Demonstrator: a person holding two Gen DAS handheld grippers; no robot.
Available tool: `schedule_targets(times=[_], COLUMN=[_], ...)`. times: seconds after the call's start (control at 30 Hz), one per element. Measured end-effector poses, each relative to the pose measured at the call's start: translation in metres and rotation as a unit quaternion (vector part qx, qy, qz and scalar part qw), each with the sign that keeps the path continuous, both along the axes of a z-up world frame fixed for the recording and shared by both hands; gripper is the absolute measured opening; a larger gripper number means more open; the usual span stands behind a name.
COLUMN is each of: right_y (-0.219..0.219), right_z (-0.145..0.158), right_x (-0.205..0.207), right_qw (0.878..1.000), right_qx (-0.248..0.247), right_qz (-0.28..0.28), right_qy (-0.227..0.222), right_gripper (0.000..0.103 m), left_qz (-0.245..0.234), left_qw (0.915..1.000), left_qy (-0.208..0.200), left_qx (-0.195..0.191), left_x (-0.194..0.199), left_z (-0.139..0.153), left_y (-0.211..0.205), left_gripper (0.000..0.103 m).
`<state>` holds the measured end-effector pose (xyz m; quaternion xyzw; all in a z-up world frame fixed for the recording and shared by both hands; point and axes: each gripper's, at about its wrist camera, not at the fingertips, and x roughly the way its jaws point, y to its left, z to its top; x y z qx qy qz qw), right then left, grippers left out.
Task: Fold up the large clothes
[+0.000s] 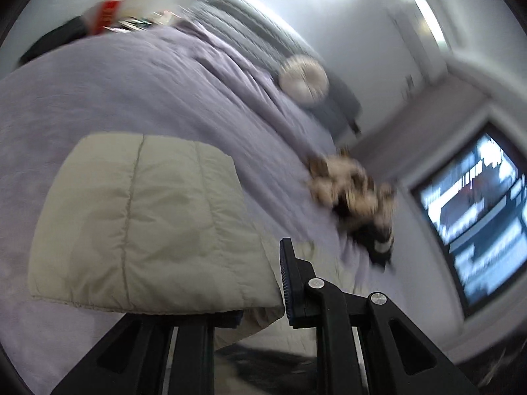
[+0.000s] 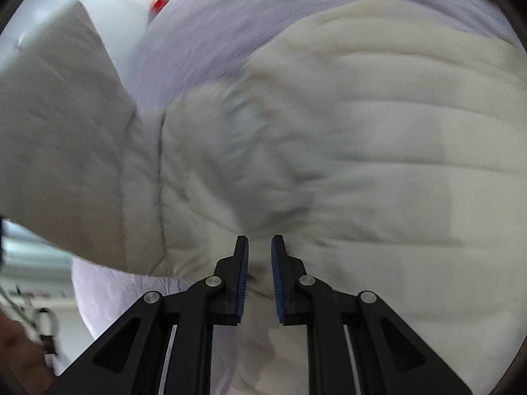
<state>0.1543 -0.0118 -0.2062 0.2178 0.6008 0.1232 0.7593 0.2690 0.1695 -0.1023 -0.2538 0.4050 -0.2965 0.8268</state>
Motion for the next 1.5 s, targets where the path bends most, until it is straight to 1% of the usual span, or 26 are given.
schedule_targets(times=[0.1, 0.17, 0.23, 0.3, 0.33, 0.37, 0.4, 0.5, 0.57, 0.6, 0.63, 0.67, 0.7, 0.77, 0.8, 0.83, 0.87, 0.9, 1.0, 1.07, 1.1, 1.17, 1.23, 1.37, 1.4, 1.5], right_y=[-0.064, -0.107, -0.142, -0.168, -0.181, -0.189, -0.199, -0.218, -0.225, -0.227, -0.230, -0.234, -0.238, -0.247, -0.249, -0.251, -0.251, -0.250, -0.236, -0.220, -0.204, -0.174, -0.140, -0.075, -0.062, -0.042], right_z=[0.020, 0.027, 0.030, 0.030, 0.028, 0.026, 0.022, 0.017, 0.018, 0.020, 0.022, 0.023, 0.023, 0.026, 0.027, 0.027, 0.028, 0.030, 0.041, 0.049, 0.056, 0.066, 0.072, 0.065, 0.061, 0.049], right_x=[-0.023, -0.040, -0.056, -0.071, -0.079, -0.085, -0.093, -0.105, -0.112, -0.112, -0.112, -0.112, -0.111, -0.123, -0.122, -0.123, -0.122, -0.121, -0.113, -0.107, -0.100, -0.089, -0.079, -0.059, -0.054, -0.043], right_qw=[0.998, 0.995, 0.991, 0.988, 0.987, 0.985, 0.984, 0.982, 0.982, 0.982, 0.982, 0.982, 0.981, 0.981, 0.981, 0.981, 0.981, 0.982, 0.985, 0.987, 0.987, 0.984, 0.975, 0.936, 0.924, 0.903], right_qx=[-0.020, -0.041, -0.061, -0.073, -0.077, -0.077, -0.075, -0.066, -0.060, -0.058, -0.055, -0.053, -0.052, -0.054, -0.055, -0.056, -0.059, -0.063, -0.078, -0.094, -0.110, -0.145, -0.186, -0.293, -0.318, -0.362], right_qz=[-0.059, -0.095, -0.117, -0.135, -0.144, -0.151, -0.160, -0.173, -0.177, -0.177, -0.179, -0.181, -0.184, -0.186, -0.187, -0.186, -0.183, -0.179, -0.154, -0.128, -0.101, -0.049, 0.006, 0.099, 0.114, 0.128], right_qy=[-0.008, -0.008, -0.005, 0.002, 0.006, 0.010, 0.016, 0.026, 0.026, 0.023, 0.020, 0.018, 0.016, 0.012, 0.010, 0.010, 0.009, 0.005, -0.016, -0.037, -0.057, -0.090, -0.121, -0.170, -0.180, -0.192], right_gripper=[0.016, 0.016, 0.016, 0.016, 0.016, 0.016, 0.016, 0.016, 0.016, 0.016, 0.016, 0.016, 0.017, 0.019, 0.027, 0.033, 0.047, 0.059, 0.071, 0.078, 0.079, 0.079, 0.079, 0.079, 0.079, 0.079], left_qz=[-0.052, -0.084, -0.120, -0.155, -0.167, -0.173, -0.177, -0.179, -0.179, -0.175, -0.163, -0.154, -0.144, -0.147, -0.147, -0.142, -0.134, -0.123, -0.074, -0.030, -0.018, 0.010, 0.019, 0.019, 0.020, 0.033], left_qw=[0.9980, 0.9923, 0.9793, 0.9596, 0.9464, 0.9378, 0.9257, 0.9004, 0.8895, 0.8875, 0.8866, 0.8859, 0.8833, 0.8799, 0.8815, 0.8857, 0.8917, 0.9012, 0.9176, 0.9207, 0.9200, 0.9139, 0.9079, 0.8909, 0.8901, 0.8871], left_qy=[0.016, 0.018, 0.014, 0.008, 0.005, 0.001, -0.013, -0.049, -0.060, -0.066, -0.077, -0.088, -0.106, -0.105, -0.094, -0.082, -0.071, -0.057, -0.029, -0.017, -0.012, 0.003, 0.023, 0.041, 0.045, 0.050], left_qx=[0.032, 0.089, 0.163, 0.235, 0.276, 0.301, 0.334, 0.393, 0.416, 0.421, 0.426, 0.429, 0.433, 0.440, 0.439, 0.434, 0.426, 0.412, 0.389, 0.389, 0.391, 0.406, 0.418, 0.452, 0.453, 0.458], left_x=[-0.008, -0.018, -0.031, -0.043, -0.050, -0.057, -0.066, -0.087, -0.099, -0.101, -0.105, -0.105, -0.110, -0.115, -0.117, -0.118, -0.117, -0.117, -0.116, -0.113, -0.112, -0.107, -0.105, -0.101, -0.098, -0.090], left_z=[-0.015, -0.032, -0.048, -0.064, -0.071, -0.073, -0.076, -0.081, -0.080, -0.076, -0.072, -0.073, -0.067, -0.064, -0.063, -0.061, -0.059, -0.056, -0.052, -0.051, -0.051, -0.058, -0.069, -0.092, -0.097, -0.105], left_y=[-0.055, -0.095, -0.138, -0.175, -0.192, -0.205, -0.218, -0.231, -0.232, -0.230, -0.227, -0.228, -0.224, -0.217, -0.212, -0.205, -0.197, -0.184, -0.145, -0.112, -0.102, -0.080, -0.062, -0.053, -0.055, -0.057], left_gripper=[0.020, 0.020, 0.020, 0.020, 0.020, 0.020, 0.020, 0.020, 0.025, 0.053, 0.088, 0.095, 0.096, 0.096, 0.096, 0.096, 0.096, 0.096, 0.096, 0.096, 0.096, 0.096, 0.096, 0.096, 0.096, 0.096])
